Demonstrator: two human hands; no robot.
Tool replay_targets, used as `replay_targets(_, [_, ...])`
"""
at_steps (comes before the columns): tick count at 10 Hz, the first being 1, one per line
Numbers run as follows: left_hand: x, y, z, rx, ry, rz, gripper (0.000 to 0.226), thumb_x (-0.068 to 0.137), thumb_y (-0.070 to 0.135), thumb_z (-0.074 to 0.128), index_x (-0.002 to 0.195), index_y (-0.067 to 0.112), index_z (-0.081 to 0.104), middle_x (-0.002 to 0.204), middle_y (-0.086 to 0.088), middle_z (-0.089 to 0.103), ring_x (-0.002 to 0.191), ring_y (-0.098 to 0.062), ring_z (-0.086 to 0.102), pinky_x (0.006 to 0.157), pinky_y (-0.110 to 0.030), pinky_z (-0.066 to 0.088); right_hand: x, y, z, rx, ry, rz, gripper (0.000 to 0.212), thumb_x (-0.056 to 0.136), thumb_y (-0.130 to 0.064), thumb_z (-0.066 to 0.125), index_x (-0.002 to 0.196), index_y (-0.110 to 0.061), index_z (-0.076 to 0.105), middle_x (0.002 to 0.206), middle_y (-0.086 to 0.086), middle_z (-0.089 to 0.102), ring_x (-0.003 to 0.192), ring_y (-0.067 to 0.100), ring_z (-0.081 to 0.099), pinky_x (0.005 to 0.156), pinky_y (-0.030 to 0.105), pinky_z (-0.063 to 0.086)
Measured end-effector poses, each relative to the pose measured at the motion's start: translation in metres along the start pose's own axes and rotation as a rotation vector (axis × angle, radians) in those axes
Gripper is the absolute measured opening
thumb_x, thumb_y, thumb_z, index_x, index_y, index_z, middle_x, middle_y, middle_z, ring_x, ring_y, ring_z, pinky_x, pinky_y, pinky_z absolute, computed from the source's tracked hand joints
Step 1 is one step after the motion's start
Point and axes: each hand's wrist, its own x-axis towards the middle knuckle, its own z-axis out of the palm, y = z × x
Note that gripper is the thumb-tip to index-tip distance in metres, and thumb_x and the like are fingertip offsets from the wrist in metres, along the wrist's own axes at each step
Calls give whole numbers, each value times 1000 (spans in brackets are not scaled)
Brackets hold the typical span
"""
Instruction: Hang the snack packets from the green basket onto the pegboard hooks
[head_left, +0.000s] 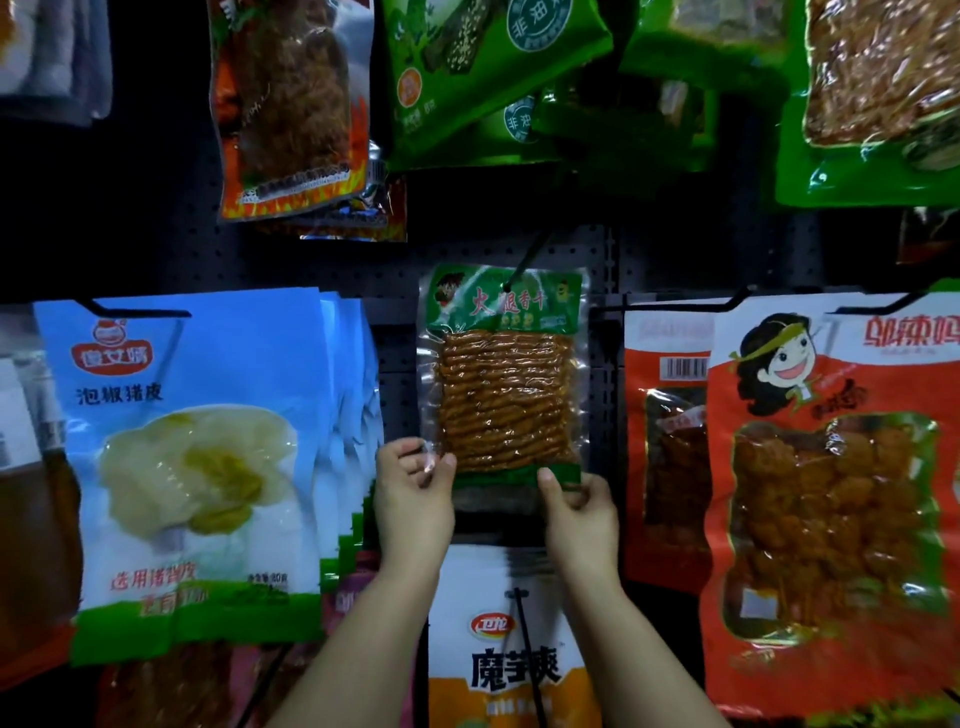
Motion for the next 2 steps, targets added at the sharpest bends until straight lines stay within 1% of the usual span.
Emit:
replay_targets(1, [-3,-12,-8,12,25,-135,25,89,11,62,111,10,49,98,-7,59,83,-16,55,69,-25,40,-2,3,0,-41,-7,78,28,89,-29,64,97,-4,57,83,7,61,82,24,58,71,29,41])
replay_targets(2, [-23,-34,-17,-13,-19,-287,31,90,13,60,118,5,48,101,-8,57,92,-22,55,81,-32,44,-15,13,-10,-4,-133,203,31,88,-31,65,96,-1,60,79,12,62,69,20,59,62,27,47])
